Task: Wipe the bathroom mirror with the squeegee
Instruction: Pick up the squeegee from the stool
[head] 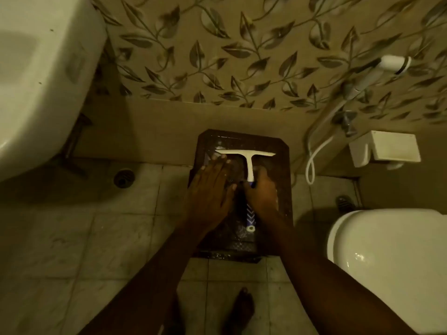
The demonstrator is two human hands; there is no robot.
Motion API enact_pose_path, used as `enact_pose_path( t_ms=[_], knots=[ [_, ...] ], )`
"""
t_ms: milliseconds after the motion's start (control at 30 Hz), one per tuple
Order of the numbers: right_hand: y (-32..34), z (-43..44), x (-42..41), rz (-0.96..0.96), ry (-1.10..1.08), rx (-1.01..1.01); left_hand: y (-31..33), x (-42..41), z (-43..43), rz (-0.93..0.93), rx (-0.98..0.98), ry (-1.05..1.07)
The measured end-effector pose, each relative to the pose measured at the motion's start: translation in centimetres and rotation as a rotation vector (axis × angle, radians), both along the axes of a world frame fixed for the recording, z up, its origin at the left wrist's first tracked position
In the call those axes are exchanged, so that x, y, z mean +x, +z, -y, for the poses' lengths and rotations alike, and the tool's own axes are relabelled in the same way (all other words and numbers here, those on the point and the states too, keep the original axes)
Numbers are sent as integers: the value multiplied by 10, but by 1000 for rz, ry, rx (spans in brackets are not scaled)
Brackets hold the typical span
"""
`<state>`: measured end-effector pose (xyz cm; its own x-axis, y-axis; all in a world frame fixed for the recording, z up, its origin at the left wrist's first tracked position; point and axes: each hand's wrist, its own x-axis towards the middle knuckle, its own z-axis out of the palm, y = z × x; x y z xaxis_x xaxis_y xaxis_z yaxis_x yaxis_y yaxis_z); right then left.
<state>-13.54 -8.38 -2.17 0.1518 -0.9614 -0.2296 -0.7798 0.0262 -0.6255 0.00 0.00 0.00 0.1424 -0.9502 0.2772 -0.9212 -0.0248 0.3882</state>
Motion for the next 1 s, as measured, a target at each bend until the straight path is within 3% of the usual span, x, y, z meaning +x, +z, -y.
enact_pose_path(
  t_ms=[200, 300, 600, 800, 1000],
  knots=[
    [50, -5, 13, 159, -198, 110, 58, 15, -5, 7, 17, 50],
    [107, -19, 21, 272, -235, 38, 108, 24, -16, 43, -31, 109],
    [294, -81, 51, 594, -155, -51, 259, 39, -86, 62, -166, 357],
    [361, -127, 104, 779, -52, -64, 320, 90, -132, 83, -282, 350],
    [411, -179, 190, 881, -1, -132, 373, 194, -187, 209, -395, 344]
  ],
)
